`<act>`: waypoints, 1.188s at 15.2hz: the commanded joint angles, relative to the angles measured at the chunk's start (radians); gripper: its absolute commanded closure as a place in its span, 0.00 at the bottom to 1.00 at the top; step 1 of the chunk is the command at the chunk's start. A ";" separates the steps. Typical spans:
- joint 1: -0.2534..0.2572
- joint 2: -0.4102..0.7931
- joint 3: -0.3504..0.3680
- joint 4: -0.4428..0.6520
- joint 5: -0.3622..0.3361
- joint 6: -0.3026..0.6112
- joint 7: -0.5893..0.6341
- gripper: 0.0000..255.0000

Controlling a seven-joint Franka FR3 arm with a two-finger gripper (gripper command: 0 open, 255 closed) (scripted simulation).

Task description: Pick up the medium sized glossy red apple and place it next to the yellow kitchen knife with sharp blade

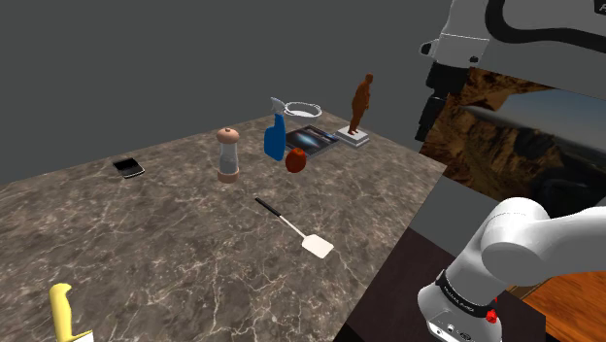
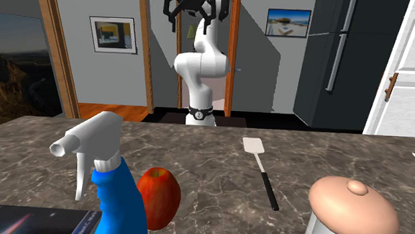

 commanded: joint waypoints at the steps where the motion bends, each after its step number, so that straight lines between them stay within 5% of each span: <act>1: 0.000 0.000 0.000 0.000 0.000 0.000 0.000 0.00; 18: 0.039 0.561 -0.086 0.125 0.024 0.451 -0.182 0.00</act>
